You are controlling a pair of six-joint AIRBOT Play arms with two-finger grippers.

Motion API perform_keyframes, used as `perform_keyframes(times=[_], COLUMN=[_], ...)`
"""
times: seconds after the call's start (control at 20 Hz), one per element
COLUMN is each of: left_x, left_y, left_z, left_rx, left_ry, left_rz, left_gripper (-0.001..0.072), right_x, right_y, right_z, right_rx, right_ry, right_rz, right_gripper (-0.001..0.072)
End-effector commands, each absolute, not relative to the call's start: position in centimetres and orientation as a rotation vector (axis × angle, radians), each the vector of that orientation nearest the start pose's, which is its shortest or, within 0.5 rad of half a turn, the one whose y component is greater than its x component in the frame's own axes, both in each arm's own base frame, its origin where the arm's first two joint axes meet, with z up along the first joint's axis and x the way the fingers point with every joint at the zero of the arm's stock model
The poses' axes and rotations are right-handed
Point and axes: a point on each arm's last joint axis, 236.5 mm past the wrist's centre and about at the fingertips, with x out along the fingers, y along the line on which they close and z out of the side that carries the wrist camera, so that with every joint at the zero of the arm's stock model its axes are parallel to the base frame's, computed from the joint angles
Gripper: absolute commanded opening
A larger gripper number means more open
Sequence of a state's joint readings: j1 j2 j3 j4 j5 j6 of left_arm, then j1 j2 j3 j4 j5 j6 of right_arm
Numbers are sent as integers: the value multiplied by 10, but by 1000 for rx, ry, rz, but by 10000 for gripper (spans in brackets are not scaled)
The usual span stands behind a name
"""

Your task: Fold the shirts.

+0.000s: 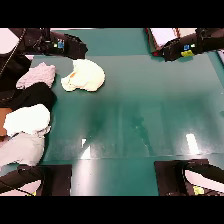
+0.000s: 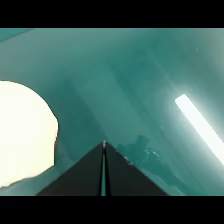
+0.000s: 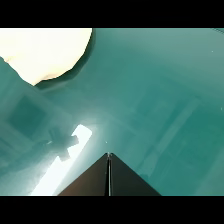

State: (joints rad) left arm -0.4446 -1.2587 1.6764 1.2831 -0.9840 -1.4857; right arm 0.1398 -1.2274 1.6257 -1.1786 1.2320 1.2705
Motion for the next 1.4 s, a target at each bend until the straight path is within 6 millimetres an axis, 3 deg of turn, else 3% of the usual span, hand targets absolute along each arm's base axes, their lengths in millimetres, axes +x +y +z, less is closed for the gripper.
perform_keyframes(times=[0.0, 0.05, 0.15, 0.25, 0.4, 0.5, 0.6, 0.7, 0.75, 0.8, 0.85, 0.9, 0.95, 1.0, 1.1, 1.15, 1.25, 1.3, 1.35], left_x=[435, 455, 491, 522, 542, 551, 559, 563, 564, 565, 567, 570, 575, 579, 574, 557, 507, 477, 452], left_y=[-245, -226, -184, -158, -154, -156, -159, -168, -171, -173, -174, -171, -167, -164, -154, -150, -137, -136, -140], left_z=[280, 276, 241, 183, 78, 23, -7, -16, -14, -9, 2, 20, 52, 95, 215, 281, 383, 415, 432], left_rx=[37, 25, -2, -55, -103, -67, -77, -122, -144, -153, -148, -133, -119, -108, -96, -99, -81, -77, -46], left_ry=[472, 465, 533, 654, 873, 952, 973, 971, 965, 960, 952, 932, 886, 804, 565, 439, 240, 187, 164], left_rz=[-573, -474, -308, -231, -207, -206, -202, -216, -223, -228, -233, -232, -232, -234, -238, -252, -275, -291, -317], left_gripper=[488, 648, 650, 651, 650, 650, 650, 649, 599, 296, 33, 25, 24, 23, 23, 23, 23, 23, 22], right_x=[416, 416, 415, 415, 415, 415, 415, 415, 415, 415, 414, 412, 412, 411, 409, 406, 397, 391, 385], right_y=[145, 146, 147, 147, 147, 147, 147, 147, 147, 147, 148, 152, 152, 151, 147, 143, 138, 135, 132], right_z=[223, 223, 224, 224, 223, 223, 223, 223, 223, 224, 225, 229, 236, 248, 282, 304, 347, 364, 376], right_rx=[-57, -53, -51, -50, -50, -50, -50, -50, -50, -49, -38, -24, -22, -21, -21, -20, -11, -10, -12], right_ry=[768, 767, 767, 767, 770, 770, 770, 770, 770, 769, 767, 756, 734, 693, 575, 499, 356, 302, 264], right_rz=[545, 548, 552, 552, 552, 552, 552, 552, 552, 552, 556, 570, 568, 561, 536, 519, 494, 484, 476], right_gripper=[15, 16, 15, 15, 16, 16, 16, 16, 16, 16, 16, 16, 15, 16, 16, 16, 16, 15, 15])
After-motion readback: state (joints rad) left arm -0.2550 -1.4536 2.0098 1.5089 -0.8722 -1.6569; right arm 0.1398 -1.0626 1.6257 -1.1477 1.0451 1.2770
